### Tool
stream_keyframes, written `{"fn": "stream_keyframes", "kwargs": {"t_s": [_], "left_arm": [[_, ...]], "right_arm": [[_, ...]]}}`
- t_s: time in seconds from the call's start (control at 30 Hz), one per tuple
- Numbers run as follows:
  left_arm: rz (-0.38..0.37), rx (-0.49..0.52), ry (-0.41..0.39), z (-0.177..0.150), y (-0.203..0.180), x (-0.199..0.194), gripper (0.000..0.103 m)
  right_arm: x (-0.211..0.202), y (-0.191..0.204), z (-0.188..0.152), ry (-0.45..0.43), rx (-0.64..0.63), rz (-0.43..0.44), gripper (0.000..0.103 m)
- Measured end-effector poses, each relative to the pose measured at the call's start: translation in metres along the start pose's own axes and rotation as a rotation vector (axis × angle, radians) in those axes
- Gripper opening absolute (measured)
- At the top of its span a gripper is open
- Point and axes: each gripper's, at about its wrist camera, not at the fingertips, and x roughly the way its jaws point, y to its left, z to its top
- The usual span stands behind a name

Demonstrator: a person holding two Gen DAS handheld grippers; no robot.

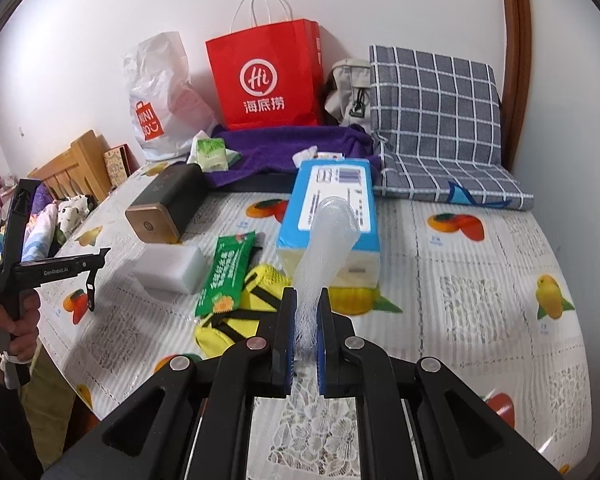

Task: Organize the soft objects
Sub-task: 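Carry the watch strap and clear cup with both tools toward the purple towel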

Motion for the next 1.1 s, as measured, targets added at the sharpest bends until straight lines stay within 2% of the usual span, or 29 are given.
{"fn": "stream_keyframes", "kwargs": {"t_s": [0.5, 1.1], "left_arm": [[-0.028, 0.033, -0.081, 0.053, -0.022, -0.022, 0.020], [-0.029, 0.065, -0.096, 0.119, -0.047, -0.005, 0.020]], "right_arm": [[0.001, 0.003, 0.044, -0.067, -0.033, 0.030, 0.008], [0.033, 0.007, 0.109, -0.090, -0.064, 0.019, 0.008]]}}
